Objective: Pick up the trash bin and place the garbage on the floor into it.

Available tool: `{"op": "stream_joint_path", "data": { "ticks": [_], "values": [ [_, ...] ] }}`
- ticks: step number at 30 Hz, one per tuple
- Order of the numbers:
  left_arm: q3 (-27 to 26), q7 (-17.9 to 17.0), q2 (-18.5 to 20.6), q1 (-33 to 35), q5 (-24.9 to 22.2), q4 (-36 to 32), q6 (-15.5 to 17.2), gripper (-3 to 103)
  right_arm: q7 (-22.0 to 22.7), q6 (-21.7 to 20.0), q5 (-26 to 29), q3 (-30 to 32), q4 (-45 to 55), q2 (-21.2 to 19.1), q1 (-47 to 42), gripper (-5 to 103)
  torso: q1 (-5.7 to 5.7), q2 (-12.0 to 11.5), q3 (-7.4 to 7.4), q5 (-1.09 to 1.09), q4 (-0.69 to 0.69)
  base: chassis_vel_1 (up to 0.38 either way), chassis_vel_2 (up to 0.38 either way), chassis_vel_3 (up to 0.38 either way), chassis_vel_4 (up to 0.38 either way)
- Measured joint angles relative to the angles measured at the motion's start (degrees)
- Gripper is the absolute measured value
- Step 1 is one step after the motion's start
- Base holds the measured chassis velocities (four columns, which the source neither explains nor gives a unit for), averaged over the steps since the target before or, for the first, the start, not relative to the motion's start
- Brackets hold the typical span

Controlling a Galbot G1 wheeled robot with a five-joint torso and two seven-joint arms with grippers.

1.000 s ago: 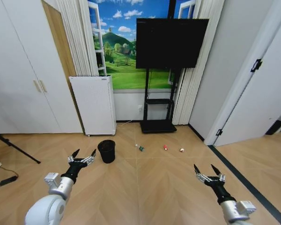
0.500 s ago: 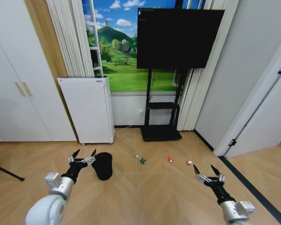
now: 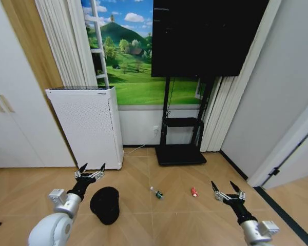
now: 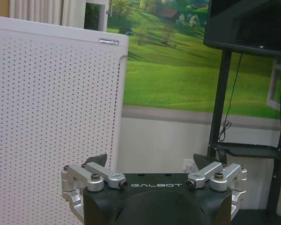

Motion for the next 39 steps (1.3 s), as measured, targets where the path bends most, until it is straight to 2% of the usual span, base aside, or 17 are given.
{"op": "stream_joint_path", "data": {
  "ticks": [1,3,4,5,8,11,13,39],
  "values": [
    [0.0,0.0,0.0,0.0,0.0,0.0,0.0,100,0.0,0.0,0.0,0.0,0.0,0.0,0.0,100,0.0,0.0,0.0,0.0,0.0,-0.374,0.322,0.347,-0.336],
    [0.06,0.04,0.01,0.08,0.05,0.0,-0.04,100,0.77,0.0,0.55,-0.1,-0.2,0.01,0.08,100,0.03,-0.01,0.01,0.14,0.01,-0.324,0.326,0.283,-0.311],
    [0.14,0.03,0.06,0.09,0.19,0.01,-0.17,100,0.95,0.07,0.62,-0.07,-0.39,-0.01,0.14,100,0.03,-0.01,0.01,0.02,-0.02,-0.211,0.254,0.289,-0.277],
    [0.19,-0.03,0.07,0.11,0.38,-0.03,-0.16,100,1.01,0.14,0.63,-0.06,-0.5,-0.03,0.22,100,0.05,-0.01,0.02,0.0,-0.01,-0.211,0.254,0.142,-0.191],
    [0.33,-0.7,0.12,0.12,0.57,-0.33,-0.15,100,1.19,0.25,0.69,-0.04,-0.66,-0.06,0.28,100,0.01,-0.15,-0.04,0.11,0.05,-0.146,0.159,0.117,-0.087],
    [0.49,-1.16,0.18,0.16,0.69,-0.41,-0.16,100,1.23,0.52,0.66,0.05,-0.79,-0.06,0.29,100,-0.28,-0.69,-0.35,0.03,0.02,-0.058,0.041,0.022,-0.009],
    [0.51,-1.21,0.18,0.24,0.78,-0.51,-0.16,100,1.23,0.58,0.65,0.05,-0.81,-0.05,0.28,100,-0.44,-0.96,-0.54,0.07,0.02,0.06,-0.032,-0.047,-0.007],
    [0.77,-1.26,-0.22,0.38,1.38,-0.52,-0.58,100,1.89,1.24,0.56,0.38,-0.79,-0.5,-0.16,100,-3.27,-7.97,-4.65,0.06,0.02,0.017,-0.013,-0.018,0.013]
  ]
}}
